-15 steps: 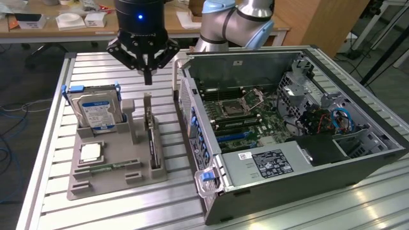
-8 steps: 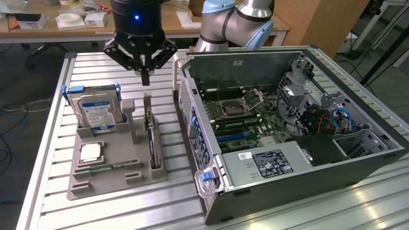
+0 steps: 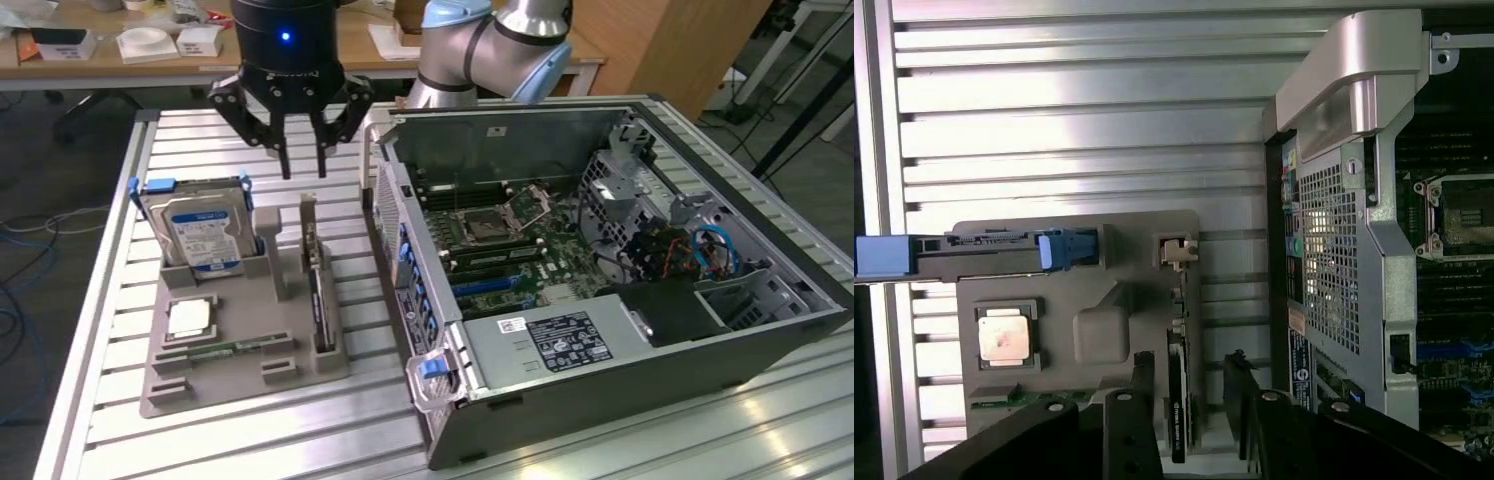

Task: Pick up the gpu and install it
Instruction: 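Reach for the gpu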

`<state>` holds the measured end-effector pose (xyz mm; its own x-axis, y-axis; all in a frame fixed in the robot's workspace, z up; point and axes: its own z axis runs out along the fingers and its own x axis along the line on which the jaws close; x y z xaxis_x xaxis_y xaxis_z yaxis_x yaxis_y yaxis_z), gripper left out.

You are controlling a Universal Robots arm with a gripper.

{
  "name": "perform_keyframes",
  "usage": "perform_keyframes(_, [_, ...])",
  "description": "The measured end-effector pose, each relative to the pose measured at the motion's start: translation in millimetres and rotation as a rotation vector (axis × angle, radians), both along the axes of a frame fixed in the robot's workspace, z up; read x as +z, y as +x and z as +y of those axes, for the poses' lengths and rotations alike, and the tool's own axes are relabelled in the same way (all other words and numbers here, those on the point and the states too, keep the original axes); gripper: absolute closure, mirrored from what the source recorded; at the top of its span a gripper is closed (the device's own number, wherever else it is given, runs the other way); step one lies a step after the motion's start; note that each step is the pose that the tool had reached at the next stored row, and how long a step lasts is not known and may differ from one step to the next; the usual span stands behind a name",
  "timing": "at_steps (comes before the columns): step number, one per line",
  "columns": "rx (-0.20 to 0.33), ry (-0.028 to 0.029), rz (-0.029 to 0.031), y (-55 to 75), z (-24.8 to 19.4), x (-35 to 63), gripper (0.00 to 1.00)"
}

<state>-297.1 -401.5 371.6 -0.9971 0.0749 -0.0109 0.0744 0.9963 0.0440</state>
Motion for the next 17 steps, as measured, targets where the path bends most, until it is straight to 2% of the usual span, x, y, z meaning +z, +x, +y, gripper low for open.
perform_keyframes(3, [0.000, 0.0000, 0.0000, 0.0, 0.0, 0.0, 0.53])
perform_keyframes(8, [0.000, 0.0001, -0.0001, -0.1, -0.5, -0.5, 0.53])
perform_keyframes(11, [0.000, 0.0001, 0.0000, 0.0, -1.0, -4.3, 0.53])
perform_keyframes(17, [0.000, 0.0002, -0.0002, 0.0, -7.2, -13.4, 0.53])
